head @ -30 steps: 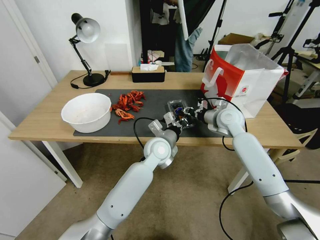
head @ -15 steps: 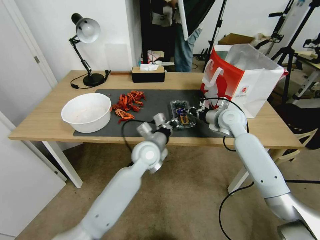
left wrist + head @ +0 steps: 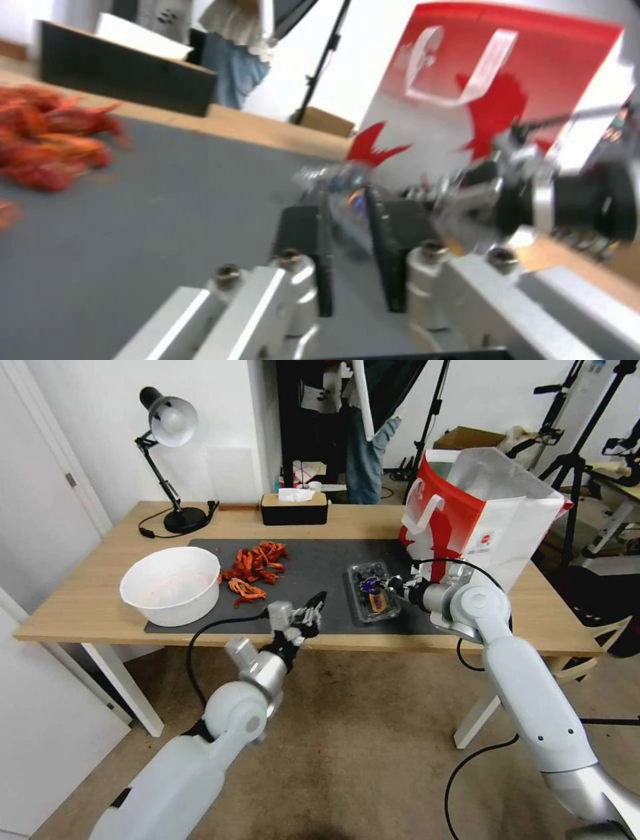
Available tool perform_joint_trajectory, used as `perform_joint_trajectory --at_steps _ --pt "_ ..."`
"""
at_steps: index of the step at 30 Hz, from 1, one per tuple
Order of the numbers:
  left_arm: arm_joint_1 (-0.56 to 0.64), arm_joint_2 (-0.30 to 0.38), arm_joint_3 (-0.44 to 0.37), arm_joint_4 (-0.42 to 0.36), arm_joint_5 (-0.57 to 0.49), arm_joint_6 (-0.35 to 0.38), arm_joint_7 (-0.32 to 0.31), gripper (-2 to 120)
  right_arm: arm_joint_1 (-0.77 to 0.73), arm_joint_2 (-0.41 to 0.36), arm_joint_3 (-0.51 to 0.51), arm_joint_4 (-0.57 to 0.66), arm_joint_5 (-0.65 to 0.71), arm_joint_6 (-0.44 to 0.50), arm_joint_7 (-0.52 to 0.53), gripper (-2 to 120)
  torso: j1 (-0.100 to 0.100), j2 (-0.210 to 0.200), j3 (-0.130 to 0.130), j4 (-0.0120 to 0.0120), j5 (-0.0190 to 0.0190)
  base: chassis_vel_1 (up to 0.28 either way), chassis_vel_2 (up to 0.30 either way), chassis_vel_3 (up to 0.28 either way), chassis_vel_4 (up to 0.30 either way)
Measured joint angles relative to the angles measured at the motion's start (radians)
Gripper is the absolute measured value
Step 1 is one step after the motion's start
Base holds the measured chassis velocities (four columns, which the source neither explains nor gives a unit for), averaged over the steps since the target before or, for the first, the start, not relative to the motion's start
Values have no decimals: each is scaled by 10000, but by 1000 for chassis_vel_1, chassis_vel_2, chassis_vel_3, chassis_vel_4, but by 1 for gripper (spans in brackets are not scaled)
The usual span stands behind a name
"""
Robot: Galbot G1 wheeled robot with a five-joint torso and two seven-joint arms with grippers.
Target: Close the takeout container lid, then place the container into the takeout bag.
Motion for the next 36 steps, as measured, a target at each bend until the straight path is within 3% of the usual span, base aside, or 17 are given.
perform_joint_trajectory --at_steps 3,11,13,19,22,29,31,36 --pt "418 123 -185 -13 359 -199 45 24 24 10 -3 0 49 6 -22 0 -1 0 0 1 2 0 0 0 0" --pt "2032 287 -1011 -14 2027 -1007 -352 61 93 20 -6 68 288 182 -258 0 -1 1 -1 -6 3 0 0 0 0" --pt "2105 275 -1042 -15 2109 -1032 -400 63 99 21 -6 76 295 211 -293 0 -1 0 -1 -5 2 0 0 0 0" --pt "3065 -254 -1411 68 3357 -1416 -1738 88 310 -28 -3 536 265 932 -1019 0 0 0 -1 -5 2 0 0 0 0" --pt "3276 -372 -1513 71 3533 -1480 -1937 95 433 -51 -3 692 194 1196 -1278 0 -1 1 -1 -4 2 0 0 0 0" --pt "3749 -602 -1715 97 3746 -1622 -2105 100 1074 -173 -10 1013 -88 2261 -1786 0 -1 0 -1 -3 3 0 0 0 0" --pt "3877 -718 -1811 132 3750 -1677 -2108 100 1741 -266 -10 914 -381 2979 -1830 0 -1 0 -1 -4 2 0 0 0 0" --pt "3963 -792 -1852 139 3751 -1733 -2110 100 2490 -382 -14 580 -710 3732 -1741 0 -1 0 0 -3 2 0 0 0 0"
